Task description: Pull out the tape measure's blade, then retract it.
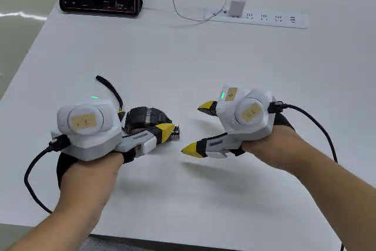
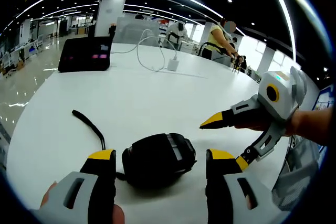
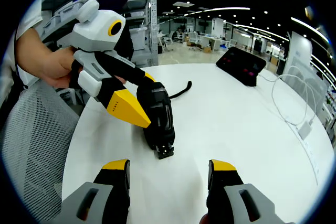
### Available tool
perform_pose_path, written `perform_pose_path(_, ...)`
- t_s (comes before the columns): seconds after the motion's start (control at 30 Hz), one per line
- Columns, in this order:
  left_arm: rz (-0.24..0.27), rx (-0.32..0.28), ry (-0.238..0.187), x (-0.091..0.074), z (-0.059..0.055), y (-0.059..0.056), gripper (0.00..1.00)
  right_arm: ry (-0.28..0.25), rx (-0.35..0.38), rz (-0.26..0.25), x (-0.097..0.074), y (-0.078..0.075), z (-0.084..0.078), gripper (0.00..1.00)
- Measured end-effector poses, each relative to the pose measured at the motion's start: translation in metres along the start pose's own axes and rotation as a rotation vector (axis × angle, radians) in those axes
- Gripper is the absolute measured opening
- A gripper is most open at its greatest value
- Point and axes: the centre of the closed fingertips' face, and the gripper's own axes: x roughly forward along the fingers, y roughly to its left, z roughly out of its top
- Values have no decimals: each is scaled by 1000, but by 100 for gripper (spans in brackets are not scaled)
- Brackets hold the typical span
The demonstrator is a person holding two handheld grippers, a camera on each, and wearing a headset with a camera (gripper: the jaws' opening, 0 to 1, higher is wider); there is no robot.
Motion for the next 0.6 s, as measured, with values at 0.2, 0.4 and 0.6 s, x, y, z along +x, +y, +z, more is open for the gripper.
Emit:
perform_pose_path(0.2, -4, 8, -6, -2, 2, 1, 67, -5, 5, -5, -3, 0, 1, 57)
perform_pose_path(0.4, -24, 42, -20, -7, 3, -1, 67, -21, 12, -35, -13, -1, 3, 59)
perform_pose_path(0.6, -40, 99, -35, -15, 5, -2, 70, -46, 41, -59, -25, 4, 0, 64)
